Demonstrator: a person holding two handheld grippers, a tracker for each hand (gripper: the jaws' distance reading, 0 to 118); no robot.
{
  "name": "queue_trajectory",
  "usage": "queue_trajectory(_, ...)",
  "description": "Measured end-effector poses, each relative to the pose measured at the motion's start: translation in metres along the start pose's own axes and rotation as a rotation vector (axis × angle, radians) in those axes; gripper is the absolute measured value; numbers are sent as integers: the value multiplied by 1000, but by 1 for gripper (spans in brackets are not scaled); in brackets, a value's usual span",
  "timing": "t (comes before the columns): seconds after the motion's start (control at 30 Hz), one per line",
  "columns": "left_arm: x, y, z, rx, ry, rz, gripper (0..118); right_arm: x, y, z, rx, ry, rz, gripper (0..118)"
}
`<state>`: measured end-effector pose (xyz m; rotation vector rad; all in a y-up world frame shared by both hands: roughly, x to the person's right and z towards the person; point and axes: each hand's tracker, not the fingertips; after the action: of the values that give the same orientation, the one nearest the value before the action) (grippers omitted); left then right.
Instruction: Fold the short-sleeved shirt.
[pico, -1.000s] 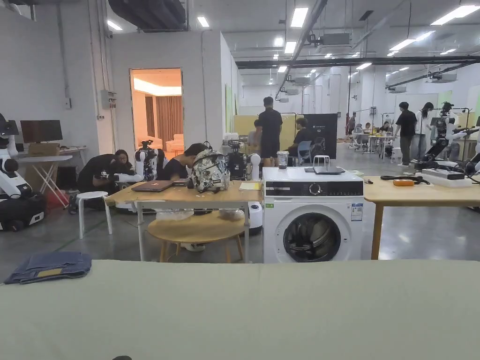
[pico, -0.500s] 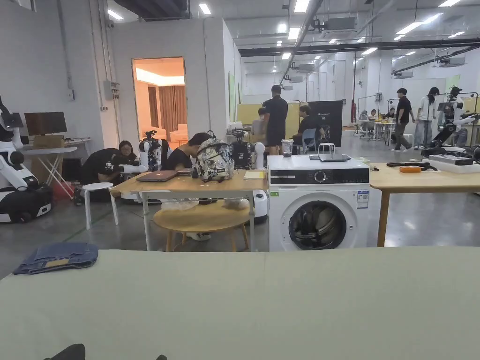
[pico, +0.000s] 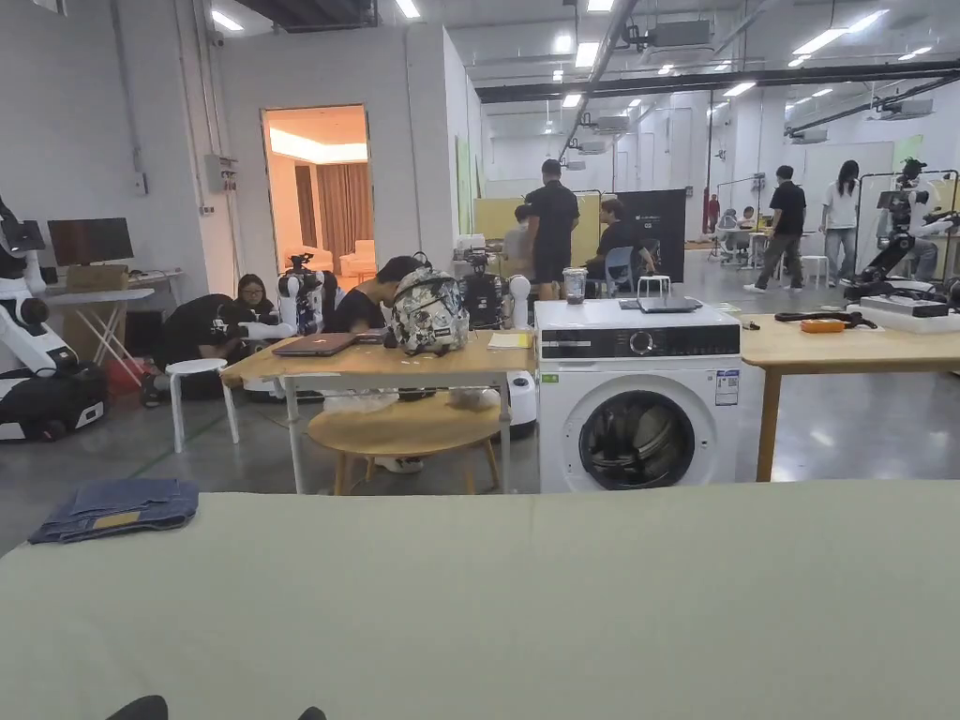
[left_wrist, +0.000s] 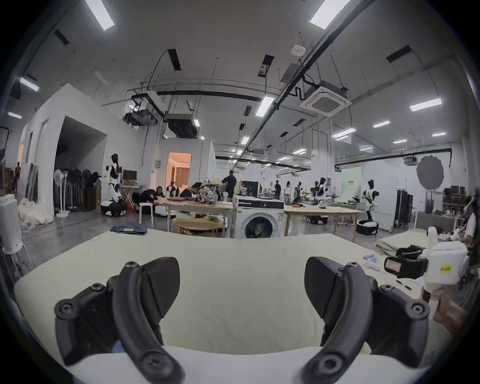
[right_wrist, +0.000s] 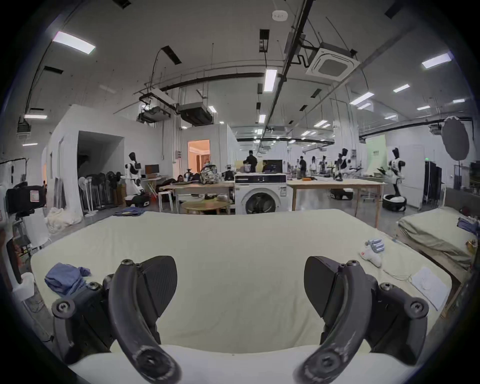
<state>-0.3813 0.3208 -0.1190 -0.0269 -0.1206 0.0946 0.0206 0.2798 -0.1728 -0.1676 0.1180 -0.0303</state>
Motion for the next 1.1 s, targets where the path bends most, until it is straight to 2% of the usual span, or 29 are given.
queue_trajectory(0.17,-1,-2,0,-13,9,-16,99,3,-2,-1,-5,19,-17,102)
queue_trajectory(0.37,1,-3,-2,-27,9,-16,99,-2,1,4,0,19,40,102)
queue_trajectory(0.43,2,-3,-4,-34,16,-16,99,-3,3,5,-2,14,32,102)
queue_trajectory(0.57,2,-4,-5,-43,20,-6,99,-4,11,8,-7,5,-31,102)
queue_trajectory(0.6,2,-4,-5,-46,21,-2,99,-4,14,7,-30,-30,-59,102)
queue_trajectory(0.73,3,-5,-6,-55,34,1,99,-5,23,-2,-228,-140,-130,102)
queue_trajectory(0.83,4,-6,-6,-57,31,20,99,1,14,-5,-220,-106,-193,102)
queue_trajectory(0.9,4,-6,-7,-67,19,33,99,1,14,-6,-264,-118,-236,102)
queue_trajectory(1.0,4,-6,-8,-75,12,34,99,1,13,-8,-283,-114,-226,102)
queue_trajectory(1.1,6,-7,-9,-82,11,38,99,-4,11,-8,-272,-126,-171,102)
